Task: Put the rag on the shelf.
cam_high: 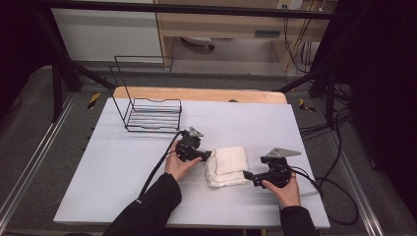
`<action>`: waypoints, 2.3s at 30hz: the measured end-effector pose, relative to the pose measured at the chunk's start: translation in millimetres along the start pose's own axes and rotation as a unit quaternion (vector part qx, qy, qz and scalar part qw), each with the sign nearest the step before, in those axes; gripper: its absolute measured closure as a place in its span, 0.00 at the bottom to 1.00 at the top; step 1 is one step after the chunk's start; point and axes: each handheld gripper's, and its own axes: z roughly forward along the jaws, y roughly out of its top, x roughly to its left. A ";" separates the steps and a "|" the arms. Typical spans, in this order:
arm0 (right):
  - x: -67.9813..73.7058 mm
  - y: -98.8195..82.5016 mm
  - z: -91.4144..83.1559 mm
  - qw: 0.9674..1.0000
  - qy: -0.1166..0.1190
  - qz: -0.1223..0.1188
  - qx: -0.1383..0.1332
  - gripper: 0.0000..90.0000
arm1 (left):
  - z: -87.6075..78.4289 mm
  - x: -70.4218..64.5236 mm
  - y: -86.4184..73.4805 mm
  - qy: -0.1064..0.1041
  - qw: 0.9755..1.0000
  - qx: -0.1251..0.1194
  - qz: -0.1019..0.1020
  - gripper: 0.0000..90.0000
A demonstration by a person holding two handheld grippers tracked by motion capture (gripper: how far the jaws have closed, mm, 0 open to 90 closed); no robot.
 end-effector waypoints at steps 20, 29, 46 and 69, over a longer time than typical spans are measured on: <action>-1.0 1.8 -0.2 1.000 0.002 0.004 -0.006 0.02 | 15.2 -8.3 2.5 -0.022 1.000 0.016 -0.008 0.74; -2.4 5.7 2.3 1.000 -0.004 0.004 -0.009 0.01 | 16.0 -12.4 2.2 -0.018 1.000 0.017 0.002 0.83; -14.0 26.2 31.0 0.999 -0.033 0.014 -0.001 0.10 | 17.1 -15.2 1.6 -0.014 1.000 0.015 0.015 0.87; -31.7 41.4 67.7 0.998 -0.028 0.033 0.042 0.65 | 17.1 -14.7 1.4 -0.017 1.000 0.014 0.019 0.87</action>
